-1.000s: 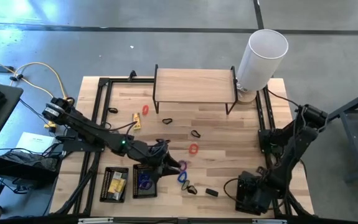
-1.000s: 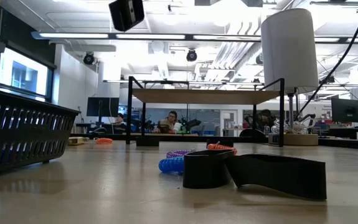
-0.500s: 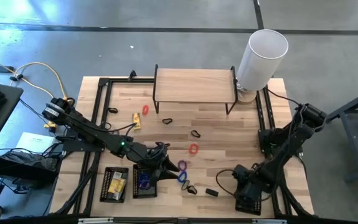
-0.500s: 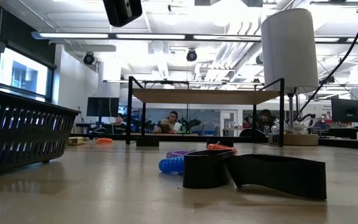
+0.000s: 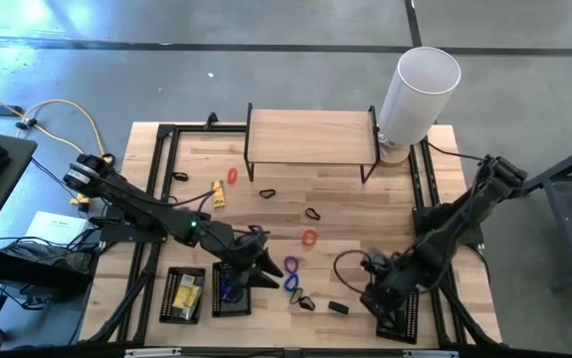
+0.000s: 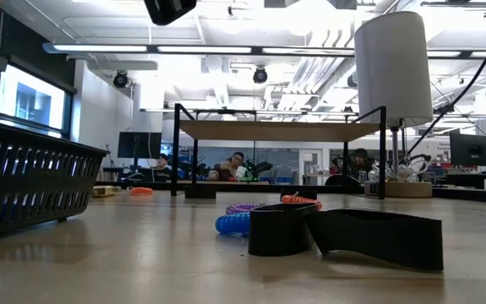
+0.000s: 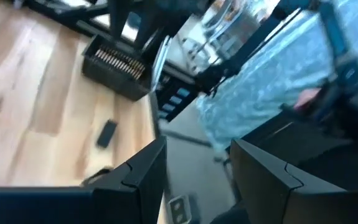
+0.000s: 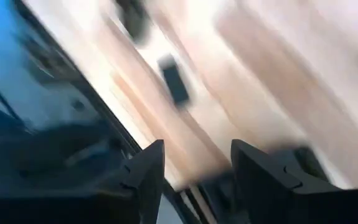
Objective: Pick & Place Office Desk Supplies
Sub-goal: Put the orange spring key chain into the middle black basket
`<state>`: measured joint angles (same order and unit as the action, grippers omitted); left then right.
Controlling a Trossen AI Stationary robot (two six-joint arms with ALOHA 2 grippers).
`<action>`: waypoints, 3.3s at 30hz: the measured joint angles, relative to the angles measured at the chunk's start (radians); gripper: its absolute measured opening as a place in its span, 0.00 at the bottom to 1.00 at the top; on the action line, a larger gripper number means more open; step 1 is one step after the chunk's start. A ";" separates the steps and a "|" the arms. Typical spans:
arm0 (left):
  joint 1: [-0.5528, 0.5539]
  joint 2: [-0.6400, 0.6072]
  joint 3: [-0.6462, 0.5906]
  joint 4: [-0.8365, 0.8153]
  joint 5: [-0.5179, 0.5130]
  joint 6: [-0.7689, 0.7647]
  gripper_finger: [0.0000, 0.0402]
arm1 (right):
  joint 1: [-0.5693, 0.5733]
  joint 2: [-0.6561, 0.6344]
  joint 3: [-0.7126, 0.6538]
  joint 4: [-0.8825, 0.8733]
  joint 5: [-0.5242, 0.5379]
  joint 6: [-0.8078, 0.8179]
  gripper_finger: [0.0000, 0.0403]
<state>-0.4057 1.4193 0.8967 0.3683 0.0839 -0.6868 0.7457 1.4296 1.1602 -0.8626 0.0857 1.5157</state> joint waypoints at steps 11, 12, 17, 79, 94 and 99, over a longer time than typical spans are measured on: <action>-0.028 -0.113 0.000 -0.266 -0.071 0.108 0.43 | -0.094 -0.022 0.009 0.437 0.255 -0.489 0.43; -0.029 -0.127 0.000 -0.307 -0.083 0.108 0.43 | -0.103 -0.016 0.009 0.468 0.246 -0.519 0.43; -0.031 -0.173 0.000 -0.439 -0.090 0.091 0.43 | -0.132 0.000 0.009 0.590 0.236 -0.705 0.43; -0.245 -0.146 0.000 -0.521 -0.366 -0.229 0.43 | -0.536 0.445 -0.014 0.425 0.025 -0.974 0.43; -0.285 -0.120 0.000 -0.493 -0.425 -0.264 0.43 | -0.552 0.536 -0.009 0.472 0.005 -1.050 0.43; -0.294 -0.094 0.000 -0.454 -0.423 -0.281 0.43 | -0.553 0.547 -0.009 0.460 0.000 -1.050 0.38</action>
<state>-0.6997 1.3251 0.8967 -0.0859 -0.3387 -0.9680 0.1925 1.9770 1.1515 -0.4023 0.0855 0.4652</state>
